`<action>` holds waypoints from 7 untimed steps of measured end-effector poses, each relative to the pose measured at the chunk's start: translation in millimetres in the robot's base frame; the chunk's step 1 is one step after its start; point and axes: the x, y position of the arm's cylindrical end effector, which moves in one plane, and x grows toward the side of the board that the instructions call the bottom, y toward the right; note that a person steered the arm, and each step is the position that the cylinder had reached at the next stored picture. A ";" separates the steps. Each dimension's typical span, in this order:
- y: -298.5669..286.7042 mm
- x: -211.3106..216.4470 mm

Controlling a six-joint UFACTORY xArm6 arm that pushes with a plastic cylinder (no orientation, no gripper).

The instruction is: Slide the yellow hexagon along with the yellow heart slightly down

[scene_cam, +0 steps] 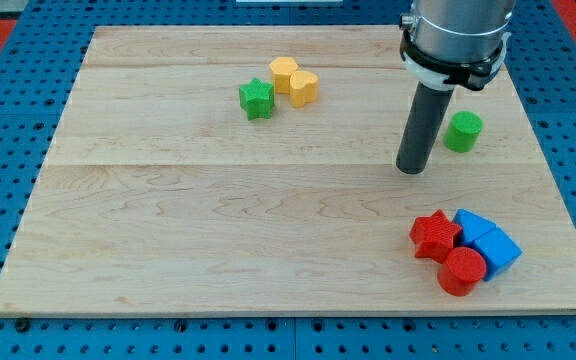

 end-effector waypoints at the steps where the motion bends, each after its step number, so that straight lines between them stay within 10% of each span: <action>1: 0.0 -23.2; 5: -5.8 -164.2; 7: -148.4 -232.0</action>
